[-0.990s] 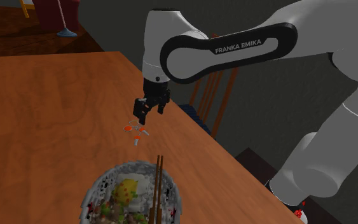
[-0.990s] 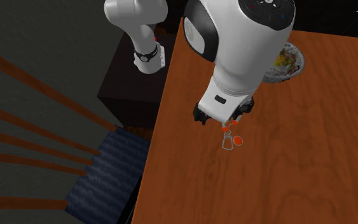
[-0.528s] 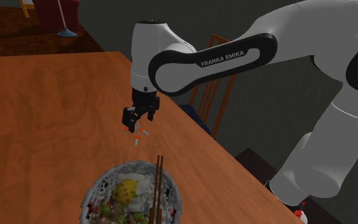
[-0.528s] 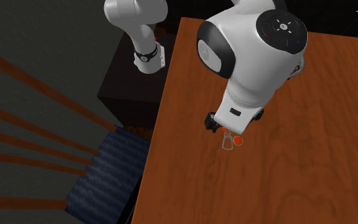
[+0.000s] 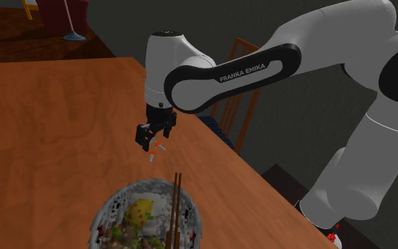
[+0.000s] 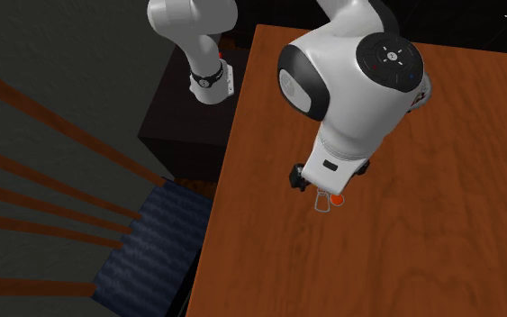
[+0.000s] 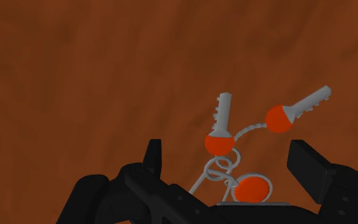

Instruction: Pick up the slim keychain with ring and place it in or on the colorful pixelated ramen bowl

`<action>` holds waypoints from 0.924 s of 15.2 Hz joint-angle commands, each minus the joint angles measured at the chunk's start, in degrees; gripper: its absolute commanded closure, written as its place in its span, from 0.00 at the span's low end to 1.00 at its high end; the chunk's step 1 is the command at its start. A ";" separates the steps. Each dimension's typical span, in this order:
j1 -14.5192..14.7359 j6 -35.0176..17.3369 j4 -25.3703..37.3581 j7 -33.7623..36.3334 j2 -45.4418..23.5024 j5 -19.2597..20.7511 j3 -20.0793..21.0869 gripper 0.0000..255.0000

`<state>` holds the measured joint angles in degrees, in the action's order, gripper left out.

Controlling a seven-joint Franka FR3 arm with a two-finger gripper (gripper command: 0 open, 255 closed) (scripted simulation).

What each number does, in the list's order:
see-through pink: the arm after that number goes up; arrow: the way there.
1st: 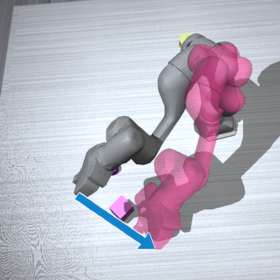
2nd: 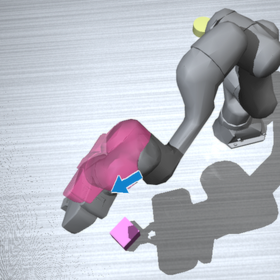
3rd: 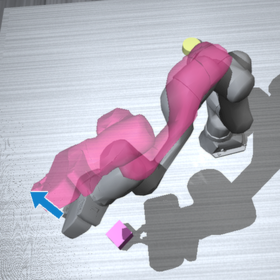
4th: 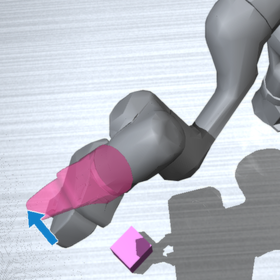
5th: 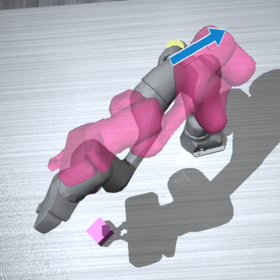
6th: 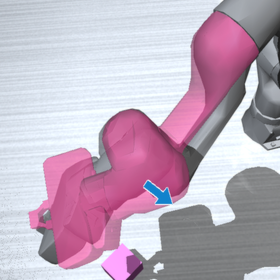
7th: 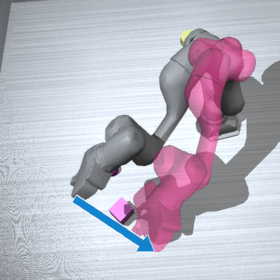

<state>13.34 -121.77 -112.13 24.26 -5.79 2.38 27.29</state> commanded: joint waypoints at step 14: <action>-0.03 1.43 0.96 -0.21 0.53 -0.32 -0.01 1.00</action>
<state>13.24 -120.89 -111.45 24.09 -5.31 2.21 27.19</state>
